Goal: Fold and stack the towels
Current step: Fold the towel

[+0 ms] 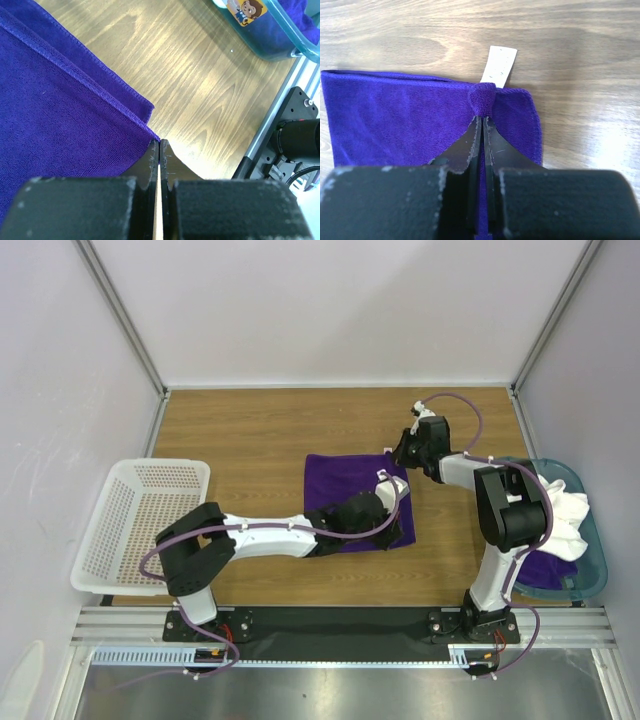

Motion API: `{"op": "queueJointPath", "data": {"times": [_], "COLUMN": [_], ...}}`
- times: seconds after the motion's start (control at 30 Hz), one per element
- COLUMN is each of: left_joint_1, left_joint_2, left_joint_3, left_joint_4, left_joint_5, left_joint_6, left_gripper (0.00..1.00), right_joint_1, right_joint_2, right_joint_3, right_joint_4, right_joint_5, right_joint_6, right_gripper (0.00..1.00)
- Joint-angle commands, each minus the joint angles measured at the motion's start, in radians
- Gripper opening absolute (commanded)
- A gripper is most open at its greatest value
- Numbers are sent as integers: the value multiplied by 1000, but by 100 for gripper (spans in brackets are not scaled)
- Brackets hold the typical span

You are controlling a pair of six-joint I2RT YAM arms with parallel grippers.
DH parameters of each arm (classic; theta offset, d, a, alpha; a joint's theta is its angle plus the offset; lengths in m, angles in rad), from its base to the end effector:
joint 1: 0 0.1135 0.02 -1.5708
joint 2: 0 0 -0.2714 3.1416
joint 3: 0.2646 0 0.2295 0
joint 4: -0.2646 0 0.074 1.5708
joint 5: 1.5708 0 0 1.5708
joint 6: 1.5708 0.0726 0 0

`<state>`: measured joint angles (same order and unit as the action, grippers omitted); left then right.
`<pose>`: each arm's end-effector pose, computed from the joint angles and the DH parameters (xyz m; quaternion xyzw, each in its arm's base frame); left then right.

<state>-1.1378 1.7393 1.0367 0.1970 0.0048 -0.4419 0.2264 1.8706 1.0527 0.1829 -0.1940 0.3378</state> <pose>0.1682 -0.3647 0.2127 0.2949 0.8094 -0.3621 0.3560 0.3987 0.1062 0.1660 0.0058 0.8894 0.2080 0.4071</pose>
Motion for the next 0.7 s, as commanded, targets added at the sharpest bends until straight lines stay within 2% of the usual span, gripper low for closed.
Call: {"op": "queueJointPath", "data": {"times": [0.0, 0.67], "left_joint_1": [-20, -20], "left_joint_2": [11, 75], "left_joint_3": [52, 100], "left_joint_4": [16, -27], "left_joint_5": [78, 89], "left_joint_6": [15, 6], "left_gripper": [1, 0], "right_joint_1": [-18, -44], "right_joint_2": [-11, -34], "right_joint_3": [-3, -42], "right_joint_4": [52, 101], "right_joint_5": [56, 38], "right_joint_6": [-19, 10], "right_gripper": [0, 0]}}
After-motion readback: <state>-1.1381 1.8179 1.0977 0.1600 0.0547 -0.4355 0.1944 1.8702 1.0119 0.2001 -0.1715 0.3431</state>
